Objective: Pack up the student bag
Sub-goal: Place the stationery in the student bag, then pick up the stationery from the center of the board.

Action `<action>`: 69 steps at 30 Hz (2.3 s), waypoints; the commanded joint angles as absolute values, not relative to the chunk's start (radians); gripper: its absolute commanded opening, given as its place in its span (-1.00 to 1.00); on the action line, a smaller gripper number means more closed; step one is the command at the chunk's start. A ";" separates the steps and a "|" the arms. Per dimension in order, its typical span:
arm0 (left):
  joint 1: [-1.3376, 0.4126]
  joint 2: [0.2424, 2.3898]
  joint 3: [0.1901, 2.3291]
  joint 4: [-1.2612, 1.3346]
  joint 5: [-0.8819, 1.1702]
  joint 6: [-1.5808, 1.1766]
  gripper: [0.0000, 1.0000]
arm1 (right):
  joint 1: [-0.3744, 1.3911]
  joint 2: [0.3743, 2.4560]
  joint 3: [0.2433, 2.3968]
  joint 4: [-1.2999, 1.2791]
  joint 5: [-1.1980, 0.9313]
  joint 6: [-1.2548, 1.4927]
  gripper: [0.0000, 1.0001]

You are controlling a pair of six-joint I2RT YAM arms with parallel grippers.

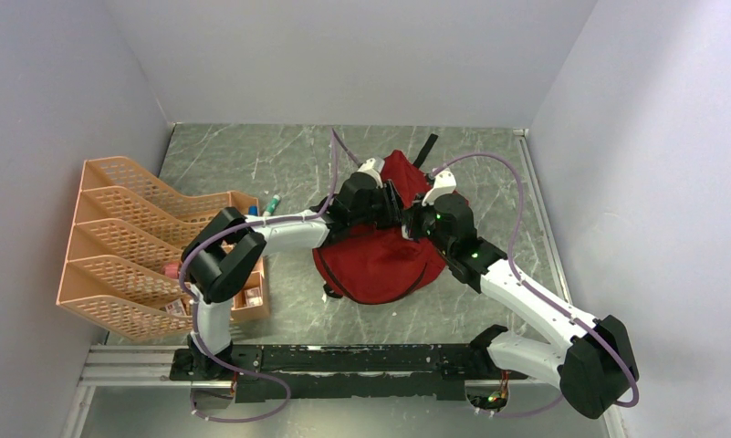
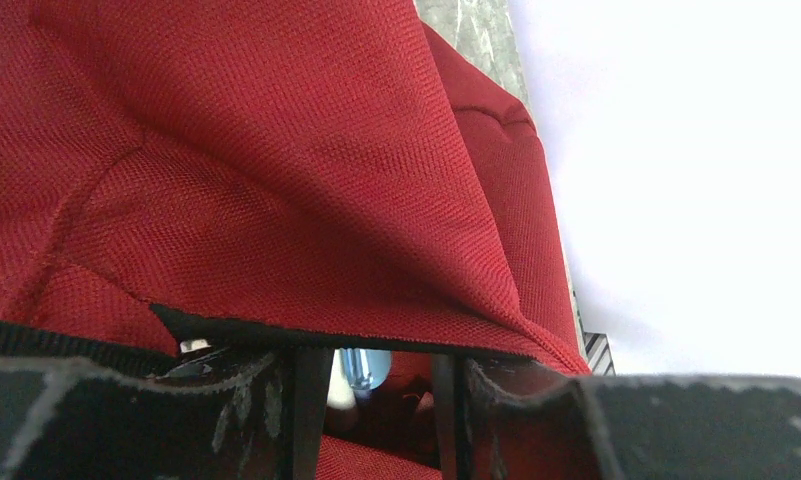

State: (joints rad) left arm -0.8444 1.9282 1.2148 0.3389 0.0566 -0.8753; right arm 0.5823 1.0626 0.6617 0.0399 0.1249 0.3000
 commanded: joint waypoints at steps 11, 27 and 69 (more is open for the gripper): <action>-0.838 1.832 1.149 0.391 0.215 -0.771 -0.17 | 0.599 1.035 0.670 0.060 0.091 0.306 -1.00; -0.791 1.436 0.941 0.010 0.005 -0.470 -0.14 | 0.599 1.045 0.657 0.087 0.110 0.297 -1.00; -0.237 2.006 1.489 -0.607 -0.123 -0.020 -0.01 | 0.598 1.012 0.653 0.043 0.069 0.272 -1.00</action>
State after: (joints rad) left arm -0.2462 1.9839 1.4853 -0.5877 -0.1524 -0.0368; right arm 0.5846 1.0271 0.6464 0.0311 0.1150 0.2676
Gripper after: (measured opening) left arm 0.497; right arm 0.022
